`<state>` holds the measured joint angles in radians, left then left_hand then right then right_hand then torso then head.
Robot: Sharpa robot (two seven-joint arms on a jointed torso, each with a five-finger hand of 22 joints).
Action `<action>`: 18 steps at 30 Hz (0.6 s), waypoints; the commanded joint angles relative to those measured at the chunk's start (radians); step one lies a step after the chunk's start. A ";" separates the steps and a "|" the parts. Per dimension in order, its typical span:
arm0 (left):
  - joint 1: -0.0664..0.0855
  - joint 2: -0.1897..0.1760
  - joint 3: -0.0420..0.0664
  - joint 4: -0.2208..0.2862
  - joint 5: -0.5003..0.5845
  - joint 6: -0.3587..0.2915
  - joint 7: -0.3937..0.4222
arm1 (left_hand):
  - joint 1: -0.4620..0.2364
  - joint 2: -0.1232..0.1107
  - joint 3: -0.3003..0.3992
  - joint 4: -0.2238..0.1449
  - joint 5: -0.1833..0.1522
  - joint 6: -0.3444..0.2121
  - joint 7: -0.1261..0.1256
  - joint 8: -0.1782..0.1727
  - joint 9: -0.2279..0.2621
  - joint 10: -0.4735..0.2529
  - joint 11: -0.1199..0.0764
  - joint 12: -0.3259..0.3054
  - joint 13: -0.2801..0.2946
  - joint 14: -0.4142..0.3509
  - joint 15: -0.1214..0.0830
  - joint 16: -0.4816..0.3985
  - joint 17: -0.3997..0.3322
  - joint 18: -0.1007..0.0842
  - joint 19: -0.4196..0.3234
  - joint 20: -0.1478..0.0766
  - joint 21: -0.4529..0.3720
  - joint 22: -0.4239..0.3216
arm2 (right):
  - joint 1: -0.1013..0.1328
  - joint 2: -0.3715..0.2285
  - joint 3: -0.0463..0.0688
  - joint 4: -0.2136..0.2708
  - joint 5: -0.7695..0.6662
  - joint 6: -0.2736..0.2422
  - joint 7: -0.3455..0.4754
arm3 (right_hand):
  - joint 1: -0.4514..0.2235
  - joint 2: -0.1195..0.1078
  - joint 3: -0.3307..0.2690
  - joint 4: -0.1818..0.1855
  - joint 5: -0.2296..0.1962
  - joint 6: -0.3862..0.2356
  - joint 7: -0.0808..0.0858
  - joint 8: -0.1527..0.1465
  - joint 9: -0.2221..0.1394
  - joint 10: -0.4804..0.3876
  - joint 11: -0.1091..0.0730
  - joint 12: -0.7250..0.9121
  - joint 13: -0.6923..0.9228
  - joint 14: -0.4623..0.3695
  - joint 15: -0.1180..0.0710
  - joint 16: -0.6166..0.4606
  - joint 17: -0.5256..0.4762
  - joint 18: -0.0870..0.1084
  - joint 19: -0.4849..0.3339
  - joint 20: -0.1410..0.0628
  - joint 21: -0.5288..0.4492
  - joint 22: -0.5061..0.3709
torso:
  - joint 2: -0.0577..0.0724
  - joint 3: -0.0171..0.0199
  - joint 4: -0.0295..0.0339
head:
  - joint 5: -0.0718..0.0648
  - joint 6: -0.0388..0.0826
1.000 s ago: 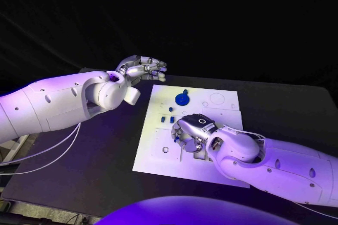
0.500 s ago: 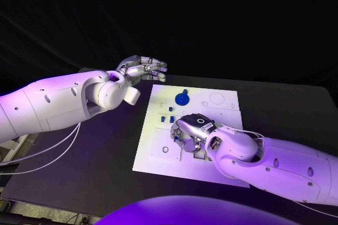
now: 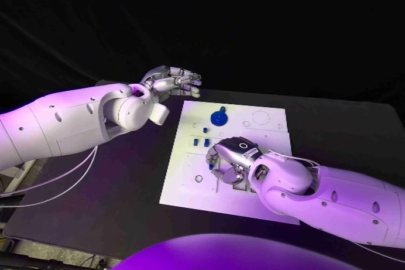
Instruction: Assemble the parts on the task board
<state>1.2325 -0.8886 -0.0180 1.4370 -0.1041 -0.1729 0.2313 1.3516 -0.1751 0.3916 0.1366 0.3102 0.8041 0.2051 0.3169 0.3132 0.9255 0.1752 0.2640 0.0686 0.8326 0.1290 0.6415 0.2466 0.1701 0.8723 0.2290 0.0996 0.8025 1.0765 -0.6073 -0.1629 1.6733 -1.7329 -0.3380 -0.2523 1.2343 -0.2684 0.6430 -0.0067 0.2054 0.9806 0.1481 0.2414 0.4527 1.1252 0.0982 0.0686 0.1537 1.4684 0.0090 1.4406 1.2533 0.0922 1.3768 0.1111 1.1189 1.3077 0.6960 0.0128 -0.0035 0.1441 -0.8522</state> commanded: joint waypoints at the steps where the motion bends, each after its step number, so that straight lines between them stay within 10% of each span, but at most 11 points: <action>1: 0.001 0.001 0.001 0.002 -0.001 0.017 0.003 | 0.001 0.003 -0.004 -0.003 0.005 -0.007 0.006 -0.002 0.001 -0.008 0.002 0.005 0.001 -0.002 0.002 -0.005 0.001 0.004 0.001 0.002 -0.004 -0.001 | 0.000 -0.013 0.000 0.015 -0.001 -0.039 0.006 | -0.008 -0.001 -0.009 0.000 0.006 -0.006 0.000 -0.005 -0.001 -0.004 -0.002 0.005 -0.001 0.037 0.005 -0.001 0.001 0.007 0.004 0.004 -0.001 0.037 | 0.000 0.0007 0.0004 | 0.000 0.001; 18: 0.001 -0.001 0.001 -0.004 -0.001 0.028 0.001 | 0.000 0.003 -0.005 -0.003 0.003 -0.008 0.007 -0.003 0.001 -0.008 0.002 0.006 0.001 -0.002 0.002 -0.005 0.002 0.004 0.001 0.002 -0.005 -0.002 | 0.118 -0.239 0.013 0.124 0.114 -0.018 -0.016 | -0.003 -0.007 -0.070 0.004 -0.003 -0.021 0.005 -0.026 -0.017 -0.032 0.001 0.003 -0.010 0.032 0.008 -0.007 -0.016 0.012 -0.007 0.006 -0.034 0.023 | -0.002 0.0000 -0.0014 | -0.039 0.027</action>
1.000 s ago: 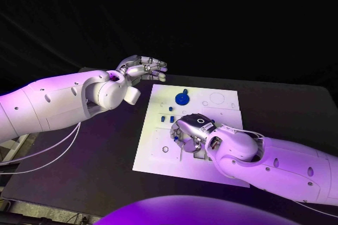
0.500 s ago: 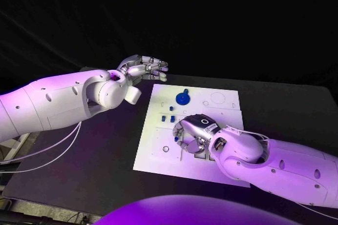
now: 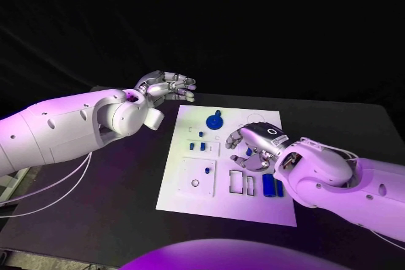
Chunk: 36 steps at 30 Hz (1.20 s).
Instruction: Assemble the parts on the task board
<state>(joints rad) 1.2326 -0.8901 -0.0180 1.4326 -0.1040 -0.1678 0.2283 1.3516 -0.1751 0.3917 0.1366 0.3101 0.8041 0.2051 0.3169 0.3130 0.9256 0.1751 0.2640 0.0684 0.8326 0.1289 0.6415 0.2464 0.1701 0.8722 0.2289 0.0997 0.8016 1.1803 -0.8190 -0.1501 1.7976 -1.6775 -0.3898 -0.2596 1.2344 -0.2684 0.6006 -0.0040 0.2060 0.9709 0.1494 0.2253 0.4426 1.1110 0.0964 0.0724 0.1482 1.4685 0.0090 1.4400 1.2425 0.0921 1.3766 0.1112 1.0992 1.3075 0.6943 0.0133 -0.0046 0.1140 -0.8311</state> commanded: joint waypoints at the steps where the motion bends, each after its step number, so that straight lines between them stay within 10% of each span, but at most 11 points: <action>1: 0.001 0.001 0.001 0.001 -0.001 0.023 0.004 | 0.000 0.003 -0.005 -0.003 0.003 -0.009 0.007 -0.003 0.001 -0.008 0.002 0.006 0.002 -0.002 0.002 -0.005 0.002 0.004 0.001 0.002 -0.005 -0.001 | 0.019 -0.039 0.001 -0.003 0.057 0.044 -0.008 | 0.004 -0.003 -0.063 0.004 0.004 -0.019 0.000 -0.019 -0.014 -0.028 0.002 0.001 -0.008 0.032 0.009 -0.007 -0.008 0.014 -0.009 0.006 -0.020 0.021 | -0.001 -0.0006 -0.0004 | -0.010 0.006; 8: 0.001 0.001 0.000 0.000 -0.001 0.027 0.003 | 0.000 0.002 -0.007 -0.002 0.003 -0.008 0.007 -0.002 0.001 -0.007 0.002 0.007 0.002 -0.002 0.002 -0.005 0.002 0.004 0.002 0.002 -0.005 -0.001 | 0.030 -0.077 0.000 -0.026 0.032 0.098 -0.002 | 0.092 0.045 -0.308 0.062 0.030 -0.036 0.008 -0.048 -0.064 -0.070 0.011 0.010 -0.032 0.028 0.015 -0.011 -0.023 0.018 -0.012 0.014 -0.055 0.007 | 0.002 0.0005 0.0016 | -0.022 0.014; 14: 0.001 0.002 0.000 0.000 -0.001 0.029 0.002 | 0.000 0.002 -0.007 -0.002 0.003 -0.008 0.007 -0.002 0.001 -0.007 0.002 0.007 0.002 -0.002 0.002 -0.005 0.002 0.004 0.002 0.002 -0.005 -0.001 | 0.027 -0.073 -0.001 -0.043 0.017 0.118 0.003 | 0.120 0.055 -0.338 0.084 0.029 -0.033 0.006 -0.049 -0.076 -0.070 0.011 0.017 -0.037 0.026 0.014 -0.015 -0.035 0.018 -0.012 0.013 -0.061 0.006 | 0.001 -0.0001 0.0016 | -0.021 0.014; 26: 0.001 0.000 0.000 0.001 -0.003 0.029 -0.001 | -0.001 0.002 -0.008 -0.002 0.002 -0.008 0.007 -0.002 0.001 -0.006 0.002 0.009 0.002 -0.001 0.002 -0.005 0.002 0.004 0.002 0.002 -0.005 -0.002 | 0.016 -0.040 -0.005 -0.078 0.015 0.142 0.002 | 0.162 0.073 -0.278 0.113 0.019 0.001 0.000 -0.042 -0.096 -0.023 0.001 0.030 -0.040 0.030 0.005 -0.008 -0.020 0.013 0.006 0.006 -0.036 0.021 | 0.002 -0.0014 0.0023 | -0.017 0.011; 36: 0.001 -0.002 0.000 0.002 -0.003 0.027 -0.004 | -0.001 0.002 -0.008 -0.001 0.002 -0.008 0.007 -0.001 0.002 -0.006 0.001 0.010 0.002 -0.001 0.002 -0.005 0.003 0.004 0.002 0.002 -0.006 -0.003 | 0.011 -0.019 -0.005 -0.101 0.023 0.146 0.003 | 0.154 0.042 -0.074 0.136 -0.017 0.065 -0.005 -0.018 -0.105 0.067 -0.009 0.017 -0.049 0.036 -0.003 0.005 0.000 0.009 0.019 -0.002 -0.014 0.040 | 0.002 -0.0009 0.0016 | -0.012 0.008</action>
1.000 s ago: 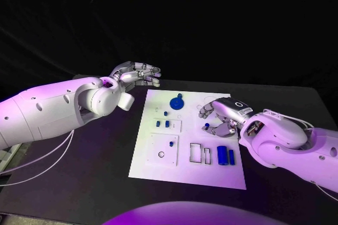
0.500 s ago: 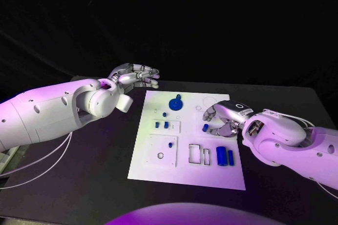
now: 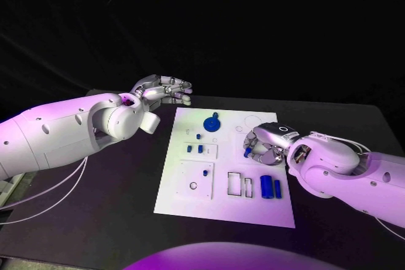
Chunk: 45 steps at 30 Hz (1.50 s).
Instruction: Assemble the parts on the task board
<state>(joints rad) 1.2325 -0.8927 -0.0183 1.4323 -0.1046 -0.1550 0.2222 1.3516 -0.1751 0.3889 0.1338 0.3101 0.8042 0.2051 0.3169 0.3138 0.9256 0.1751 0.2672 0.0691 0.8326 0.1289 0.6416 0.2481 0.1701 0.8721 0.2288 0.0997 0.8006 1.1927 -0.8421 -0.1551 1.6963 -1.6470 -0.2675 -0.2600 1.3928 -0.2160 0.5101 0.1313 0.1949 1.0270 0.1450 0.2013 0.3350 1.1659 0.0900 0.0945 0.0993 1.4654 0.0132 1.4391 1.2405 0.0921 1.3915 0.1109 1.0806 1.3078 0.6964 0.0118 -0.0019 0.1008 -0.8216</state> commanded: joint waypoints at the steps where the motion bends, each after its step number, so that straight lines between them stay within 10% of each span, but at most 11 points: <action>1: 0.001 0.000 0.001 0.003 -0.002 0.014 0.002 | -0.001 0.002 -0.006 0.001 0.002 -0.008 0.007 -0.001 0.001 -0.006 0.001 0.006 0.002 -0.001 0.002 -0.005 0.001 0.004 0.003 0.002 -0.006 -0.002 | -0.003 0.006 0.000 0.001 -0.007 0.024 0.004 | -0.007 -0.011 0.034 -0.001 -0.007 0.018 -0.005 0.012 0.006 0.027 -0.007 -0.004 0.001 0.040 -0.010 0.008 0.006 0.008 0.007 -0.005 0.010 0.043 | -0.001 0.0008 -0.0013 | 0.002 -0.002; 21: 0.001 0.000 0.001 0.002 -0.003 0.019 0.000 | -0.002 0.003 -0.007 0.002 0.001 -0.008 0.006 -0.001 0.001 -0.006 0.001 0.007 0.002 -0.001 0.002 -0.005 0.001 0.004 0.003 0.002 -0.006 -0.002 | -0.007 0.008 0.000 0.009 -0.016 -0.044 -0.044 | -0.022 -0.001 0.085 -0.015 -0.012 0.051 -0.023 0.047 0.035 0.082 -0.025 -0.007 0.009 0.043 -0.025 0.014 0.016 0.005 0.014 -0.018 0.025 0.055 | -0.001 0.0016 -0.0018 | 0.000 -0.005; 45: 0.001 0.011 0.000 -0.018 -0.003 0.026 0.003 | -0.007 0.002 -0.012 0.006 0.002 -0.010 0.007 0.000 0.002 -0.010 0.002 0.010 0.002 -0.003 0.003 -0.006 0.002 0.004 0.003 0.003 -0.008 -0.006 | 0.045 -0.017 0.017 0.202 0.094 -0.084 -0.048 | -0.029 0.000 0.096 -0.023 -0.021 0.057 -0.027 0.060 0.049 0.093 -0.029 -0.012 0.012 0.043 -0.028 0.014 0.017 0.004 0.015 -0.022 0.026 0.058 | -0.002 0.0014 -0.0020 | 0.010 0.000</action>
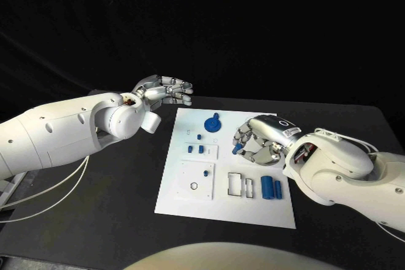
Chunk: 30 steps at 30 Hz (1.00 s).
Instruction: Assemble the parts on the task board
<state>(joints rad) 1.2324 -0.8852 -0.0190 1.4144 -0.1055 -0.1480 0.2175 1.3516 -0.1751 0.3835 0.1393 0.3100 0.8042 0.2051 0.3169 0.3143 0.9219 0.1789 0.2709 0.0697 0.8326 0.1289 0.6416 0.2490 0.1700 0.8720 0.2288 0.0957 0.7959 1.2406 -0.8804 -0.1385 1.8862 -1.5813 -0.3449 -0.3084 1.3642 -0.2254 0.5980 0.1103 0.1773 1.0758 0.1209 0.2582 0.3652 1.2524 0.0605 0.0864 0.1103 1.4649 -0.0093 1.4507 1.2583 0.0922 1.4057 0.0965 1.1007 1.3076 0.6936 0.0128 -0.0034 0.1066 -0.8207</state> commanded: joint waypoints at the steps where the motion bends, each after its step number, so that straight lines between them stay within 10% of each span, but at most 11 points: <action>1: 0.001 0.004 0.000 -0.001 -0.002 0.019 0.008 | -0.007 0.002 -0.007 0.000 0.002 -0.010 0.007 0.000 0.001 -0.006 -0.002 0.006 0.001 -0.003 0.003 -0.006 0.001 0.004 0.003 0.003 -0.004 -0.001 | -0.004 0.028 0.000 0.013 0.029 -0.007 0.001 | 0.000 0.009 0.008 -0.002 -0.004 0.008 -0.003 0.003 0.019 0.006 0.001 -0.004 0.001 0.044 -0.006 0.003 -0.001 0.004 0.000 -0.008 0.006 0.058 | 0.001 0.0005 -0.0004 | 0.006 -0.002; 14: 0.001 0.008 0.000 -0.002 -0.001 0.017 0.005 | -0.007 0.002 -0.007 0.000 0.002 -0.010 0.007 0.000 0.001 -0.006 -0.002 0.006 0.001 -0.003 0.003 -0.006 0.001 0.004 0.003 0.003 -0.004 -0.001 | -0.080 0.198 -0.008 -0.031 -0.014 -0.013 0.037 | 0.002 0.011 0.014 -0.008 -0.001 0.006 -0.003 0.005 0.023 0.007 0.000 -0.006 0.001 0.043 -0.007 0.002 -0.003 0.005 -0.001 -0.009 0.001 0.057 | 0.003 -0.0026 0.0016 | 0.020 -0.007; 30: 0.001 0.002 -0.001 0.000 -0.001 0.012 0.002 | -0.008 0.003 -0.008 0.001 0.003 -0.010 0.007 0.000 0.001 -0.008 -0.002 0.007 0.001 -0.003 0.003 -0.006 0.002 0.004 0.003 0.003 -0.005 -0.002 | -0.179 0.270 -0.015 -0.141 -0.023 -0.004 0.070 | 0.002 0.012 0.017 -0.012 0.003 0.002 -0.002 0.006 0.026 0.007 0.000 -0.009 0.001 0.043 -0.007 0.002 -0.003 0.005 -0.001 -0.009 0.001 0.057 | 0.002 0.0012 0.0007 | 0.040 -0.014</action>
<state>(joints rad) 1.2324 -0.8846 -0.0201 1.4124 -0.1056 -0.1451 0.2158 1.3516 -0.1751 0.3806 0.1421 0.3100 0.7970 0.2050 0.3169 0.3140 0.9220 0.1787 0.2750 0.0694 0.8326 0.1289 0.6416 0.2498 0.1700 0.8721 0.2288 0.0957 0.7951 1.0639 -0.6124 -0.1538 1.7498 -1.5879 -0.3568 -0.2594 1.3680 -0.2222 0.6102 0.0978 0.1768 1.0749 0.1141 0.2623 0.3652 1.2523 0.0607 0.0821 0.1103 1.4648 -0.0093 1.4506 1.2566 0.0922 1.4056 0.0966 1.1007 1.3074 0.6959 0.0133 -0.0033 0.1450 -0.8342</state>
